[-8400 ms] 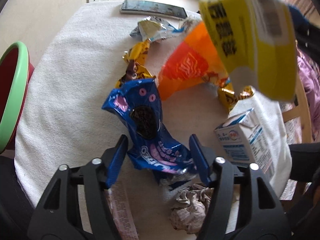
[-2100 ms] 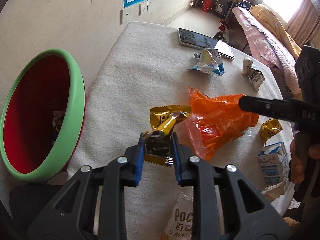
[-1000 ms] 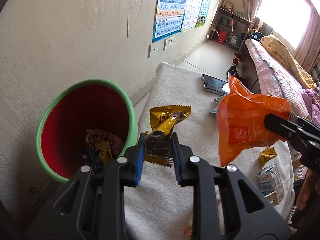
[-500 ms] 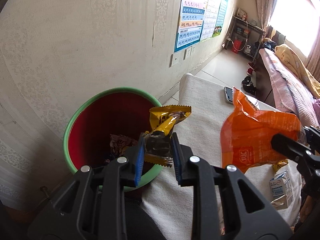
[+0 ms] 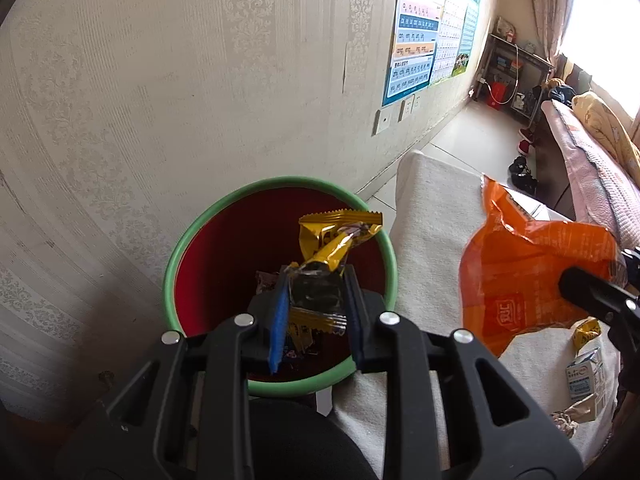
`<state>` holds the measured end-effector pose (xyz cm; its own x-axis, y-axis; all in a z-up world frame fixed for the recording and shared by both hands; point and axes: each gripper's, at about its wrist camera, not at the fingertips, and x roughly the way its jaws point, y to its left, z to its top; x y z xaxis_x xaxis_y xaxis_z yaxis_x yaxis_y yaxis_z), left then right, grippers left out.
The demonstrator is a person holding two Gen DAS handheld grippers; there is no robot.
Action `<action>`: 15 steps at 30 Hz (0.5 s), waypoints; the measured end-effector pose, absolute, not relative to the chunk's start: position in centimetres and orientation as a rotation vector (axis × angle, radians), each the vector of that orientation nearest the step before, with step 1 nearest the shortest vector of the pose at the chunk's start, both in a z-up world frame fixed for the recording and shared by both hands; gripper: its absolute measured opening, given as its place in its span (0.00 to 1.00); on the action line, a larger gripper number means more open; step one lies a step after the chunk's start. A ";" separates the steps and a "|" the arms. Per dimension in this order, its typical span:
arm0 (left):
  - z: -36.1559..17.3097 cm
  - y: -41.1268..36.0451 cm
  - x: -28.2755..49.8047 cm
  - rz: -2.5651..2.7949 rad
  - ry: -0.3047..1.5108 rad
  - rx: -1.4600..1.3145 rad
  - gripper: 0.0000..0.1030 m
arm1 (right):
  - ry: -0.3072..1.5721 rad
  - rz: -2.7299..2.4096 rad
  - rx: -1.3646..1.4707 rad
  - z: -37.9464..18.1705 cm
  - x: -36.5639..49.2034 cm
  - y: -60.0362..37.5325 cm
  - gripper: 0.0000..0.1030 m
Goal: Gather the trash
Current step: 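Carry the gold wrapper and orange bag over the red bin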
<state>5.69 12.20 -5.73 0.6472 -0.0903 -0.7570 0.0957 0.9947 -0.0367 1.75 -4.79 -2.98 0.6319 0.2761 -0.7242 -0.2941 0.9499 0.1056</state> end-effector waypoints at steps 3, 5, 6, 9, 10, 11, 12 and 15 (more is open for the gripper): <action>-6.0 13.1 5.9 -0.090 0.866 0.011 0.23 | 0.830 0.337 -0.043 -3.3 2.2 -3.7 0.51; -6.2 13.6 6.1 -0.080 0.869 0.012 0.23 | 0.832 0.344 -0.055 -3.5 2.4 -3.2 0.51; -6.3 14.0 6.2 -0.076 0.870 0.012 0.23 | 0.833 0.347 -0.061 -3.5 2.6 -2.8 0.51; -6.5 14.8 6.4 -0.065 0.872 0.010 0.23 | 0.836 0.355 -0.078 -3.8 3.1 -1.9 0.51; -6.5 15.0 6.5 -0.062 0.873 0.008 0.23 | 0.837 0.358 -0.083 -3.8 3.3 -1.7 0.51; -6.6 15.2 6.6 -0.059 0.873 0.006 0.23 | 0.839 0.359 -0.088 -3.9 3.4 -1.4 0.51; -6.6 15.3 6.6 -0.057 0.873 0.004 0.23 | 0.841 0.361 -0.093 -4.0 3.6 -1.1 0.51; -6.7 15.7 6.9 -0.053 0.873 -0.003 0.23 | 0.853 0.363 -0.111 -4.4 4.3 -0.1 0.51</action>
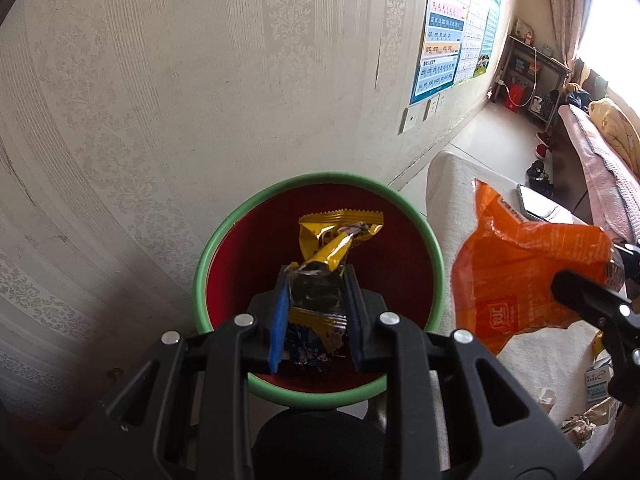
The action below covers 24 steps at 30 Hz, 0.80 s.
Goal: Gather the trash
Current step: 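Carry the gold wrapper and orange bag over the red bin, then open both grippers to drop the wrappers into the bin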
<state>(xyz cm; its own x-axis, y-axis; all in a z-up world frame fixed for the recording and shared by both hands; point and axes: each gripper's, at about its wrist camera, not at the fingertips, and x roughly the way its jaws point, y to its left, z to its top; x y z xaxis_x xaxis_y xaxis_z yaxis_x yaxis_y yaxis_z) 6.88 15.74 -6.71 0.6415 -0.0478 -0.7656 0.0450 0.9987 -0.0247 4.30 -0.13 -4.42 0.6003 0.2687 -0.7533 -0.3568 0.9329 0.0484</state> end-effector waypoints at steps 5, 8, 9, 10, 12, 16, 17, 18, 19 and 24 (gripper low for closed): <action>-7.3 16.2 7.7 -0.047 0.882 -0.008 0.24 | 0.866 0.365 -0.133 -5.2 5.4 1.1 0.51; -7.7 16.5 8.0 -0.041 0.891 -0.015 0.24 | 0.870 0.365 -0.144 -5.4 5.8 1.7 0.51; -7.8 16.5 8.1 -0.039 0.893 -0.017 0.24 | 0.871 0.365 -0.147 -5.5 5.9 1.9 0.51; -7.9 16.6 8.2 -0.037 0.897 -0.018 0.24 | 0.873 0.365 -0.150 -5.6 6.0 2.1 0.51; -8.2 16.9 8.5 -0.034 0.901 -0.019 0.24 | 0.876 0.365 -0.154 -5.7 6.3 2.3 0.51; -8.5 17.0 8.8 -0.025 0.910 -0.015 0.24 | 0.884 0.367 -0.161 -6.1 6.8 2.7 0.51; -8.6 17.1 8.9 -0.023 0.913 -0.014 0.24 | 0.884 0.367 -0.163 -6.2 6.8 2.8 0.51; -8.7 17.1 9.0 -0.020 0.915 -0.013 0.24 | 0.884 0.367 -0.164 -6.2 6.9 2.9 0.51; -8.8 17.2 9.0 -0.018 0.917 -0.013 0.24 | 0.884 0.368 -0.165 -6.3 7.0 3.0 0.51; -9.2 17.2 9.5 -0.009 0.928 -0.011 0.24 | 0.885 0.368 -0.165 -6.5 7.3 3.1 0.51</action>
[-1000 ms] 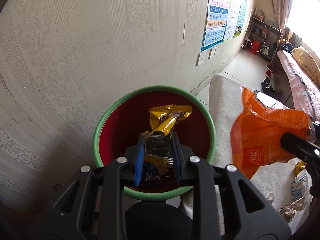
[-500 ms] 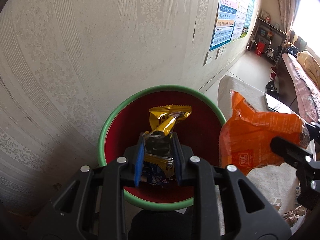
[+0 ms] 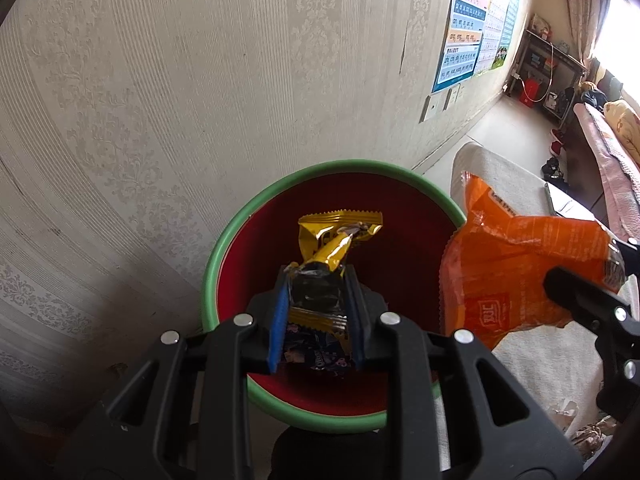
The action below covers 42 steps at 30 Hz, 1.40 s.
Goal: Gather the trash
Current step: 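Open both grippers to drop the wrappers into the bin, then move the left gripper to the white POCK wrapper while the right reaches the paper cup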
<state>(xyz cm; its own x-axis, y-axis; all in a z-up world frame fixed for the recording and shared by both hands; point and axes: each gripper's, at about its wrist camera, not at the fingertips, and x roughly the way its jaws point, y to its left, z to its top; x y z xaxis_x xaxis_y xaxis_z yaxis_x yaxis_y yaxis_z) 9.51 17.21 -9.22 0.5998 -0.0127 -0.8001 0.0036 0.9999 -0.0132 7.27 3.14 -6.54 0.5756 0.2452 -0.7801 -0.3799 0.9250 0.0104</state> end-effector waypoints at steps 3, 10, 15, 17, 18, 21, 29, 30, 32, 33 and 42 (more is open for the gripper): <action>-9.3 17.1 9.7 -0.003 0.929 -0.007 0.24 | 0.880 0.373 -0.163 -6.4 7.6 3.3 0.51; -9.4 17.3 9.9 0.015 0.927 0.001 0.26 | 0.867 0.384 -0.183 -6.2 7.8 4.1 0.51; -9.5 17.4 10.0 0.025 0.924 0.005 0.37 | 0.873 0.387 -0.191 -6.6 7.8 4.3 0.51; -9.4 17.5 10.0 0.028 0.920 0.005 0.38 | 0.874 0.392 -0.190 -6.7 7.8 4.3 0.51; -9.5 17.6 10.0 0.029 0.920 0.004 0.38 | 0.874 0.393 -0.192 -6.7 7.9 4.3 0.51; -9.5 17.8 9.8 0.038 0.918 -0.002 0.45 | 0.871 0.411 -0.189 -6.8 7.9 4.5 0.53; -9.2 17.9 9.1 0.050 0.908 -0.007 0.54 | 0.848 0.434 -0.170 -6.2 7.3 4.2 0.57; -9.1 17.8 9.0 0.050 0.908 -0.006 0.54 | 0.845 0.436 -0.166 -6.1 7.2 4.1 0.57; -9.0 17.7 8.8 0.047 0.906 -0.008 0.54 | 0.841 0.437 -0.154 -5.7 6.7 3.6 0.57; -8.9 17.6 8.7 0.043 0.904 -0.008 0.54 | 0.840 0.437 -0.145 -5.6 6.4 3.2 0.57; -8.4 15.1 7.8 -0.008 0.905 0.011 0.54 | 0.855 0.404 -0.052 -4.7 3.6 -1.0 0.60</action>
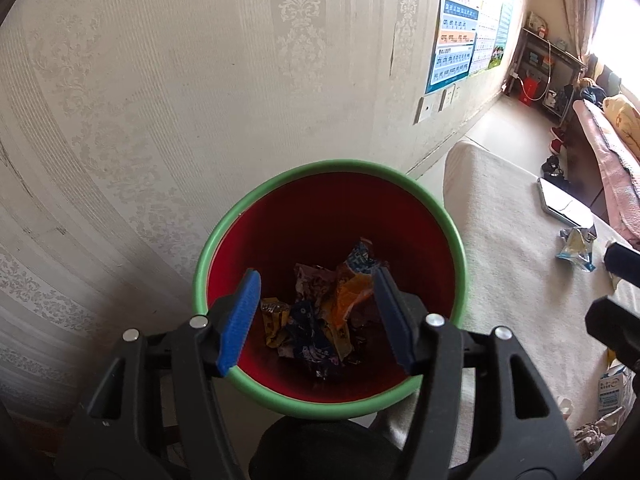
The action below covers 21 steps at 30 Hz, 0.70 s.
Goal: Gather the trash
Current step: 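Move the left gripper to the white POCK wrapper while the right reaches the paper cup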
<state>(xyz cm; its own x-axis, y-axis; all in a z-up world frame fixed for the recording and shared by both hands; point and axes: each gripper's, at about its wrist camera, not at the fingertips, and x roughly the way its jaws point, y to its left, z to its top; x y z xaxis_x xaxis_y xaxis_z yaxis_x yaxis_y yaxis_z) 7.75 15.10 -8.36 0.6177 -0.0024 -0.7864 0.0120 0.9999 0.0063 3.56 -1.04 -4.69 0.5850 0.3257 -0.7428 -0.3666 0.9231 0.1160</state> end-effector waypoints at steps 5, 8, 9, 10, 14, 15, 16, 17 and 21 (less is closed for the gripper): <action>-8.1 12.3 6.5 -0.096 0.922 0.019 0.54 | 0.856 0.359 -0.048 -4.2 2.0 -4.3 0.64; -8.5 9.5 5.0 -0.194 0.964 0.039 0.56 | 0.859 0.295 -0.040 -4.2 1.2 -7.4 0.64; -8.7 8.3 4.4 -0.235 0.987 0.048 0.58 | 0.866 0.266 -0.033 -4.4 1.1 -8.7 0.65; -9.0 7.1 3.7 -0.279 1.010 0.062 0.58 | 0.872 0.239 -0.023 -4.6 0.9 -10.0 0.65; -10.6 2.0 0.2 -0.467 1.103 0.154 0.63 | 0.901 0.103 0.012 -5.9 0.9 -15.4 0.65; -11.1 0.9 -0.7 -0.507 1.125 0.181 0.64 | 0.912 0.071 0.036 -6.3 1.0 -16.8 0.65; -11.5 -0.1 -1.5 -0.542 1.143 0.205 0.64 | 0.922 0.043 0.065 -6.6 1.1 -18.2 0.65; -12.0 -1.0 -2.4 -0.576 1.161 0.229 0.64 | 0.927 0.016 0.090 -6.9 1.2 -19.4 0.65; -13.6 -3.4 -4.3 -0.642 1.197 0.308 0.63 | 0.933 -0.068 0.168 -7.3 1.3 -23.3 0.65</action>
<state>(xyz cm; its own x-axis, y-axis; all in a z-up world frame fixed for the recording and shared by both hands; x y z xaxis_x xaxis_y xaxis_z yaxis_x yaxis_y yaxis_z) -4.29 -3.44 -13.59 0.2172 -0.2968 -0.9299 0.6101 0.7849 -0.1080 1.29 -23.34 -7.33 0.5948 0.0145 -0.8037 0.1311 0.9847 0.1148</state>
